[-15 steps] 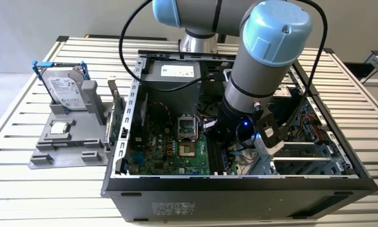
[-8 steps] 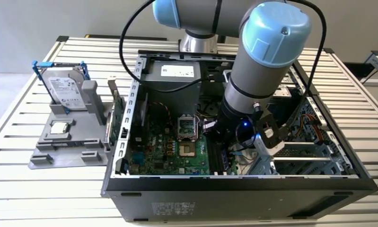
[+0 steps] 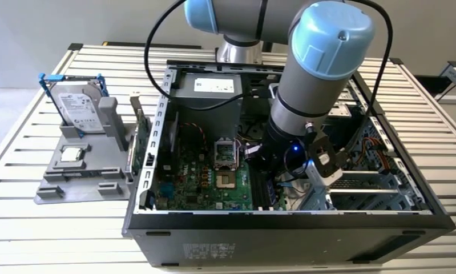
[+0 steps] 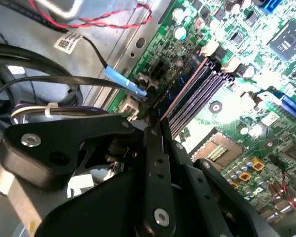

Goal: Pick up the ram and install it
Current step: 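Insert the ram into the slot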

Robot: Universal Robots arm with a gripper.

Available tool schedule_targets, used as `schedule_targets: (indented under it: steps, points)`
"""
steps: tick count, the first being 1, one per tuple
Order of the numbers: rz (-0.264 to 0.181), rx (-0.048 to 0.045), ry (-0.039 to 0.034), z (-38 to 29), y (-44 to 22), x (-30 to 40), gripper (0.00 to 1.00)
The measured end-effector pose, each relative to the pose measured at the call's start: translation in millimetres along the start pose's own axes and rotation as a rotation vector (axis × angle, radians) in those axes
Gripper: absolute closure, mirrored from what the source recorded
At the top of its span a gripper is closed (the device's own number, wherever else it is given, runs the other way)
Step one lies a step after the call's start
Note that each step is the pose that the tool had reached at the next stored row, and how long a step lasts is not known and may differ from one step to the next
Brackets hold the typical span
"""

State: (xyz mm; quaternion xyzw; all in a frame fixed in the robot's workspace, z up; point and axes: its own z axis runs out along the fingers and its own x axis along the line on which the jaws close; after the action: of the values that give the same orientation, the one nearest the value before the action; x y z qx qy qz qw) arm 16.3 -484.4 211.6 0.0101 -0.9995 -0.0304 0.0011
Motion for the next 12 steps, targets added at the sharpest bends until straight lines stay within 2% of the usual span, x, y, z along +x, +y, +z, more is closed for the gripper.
schedule_targets:
  steps: [3, 12]
  points:
    - [0.0, -0.0001, 0.0009, 0.0, 0.0, -2.4, 1.0]
    - [0.0, 0.0001, 0.0008, 0.0, 0.0, -2.9, 1.0]
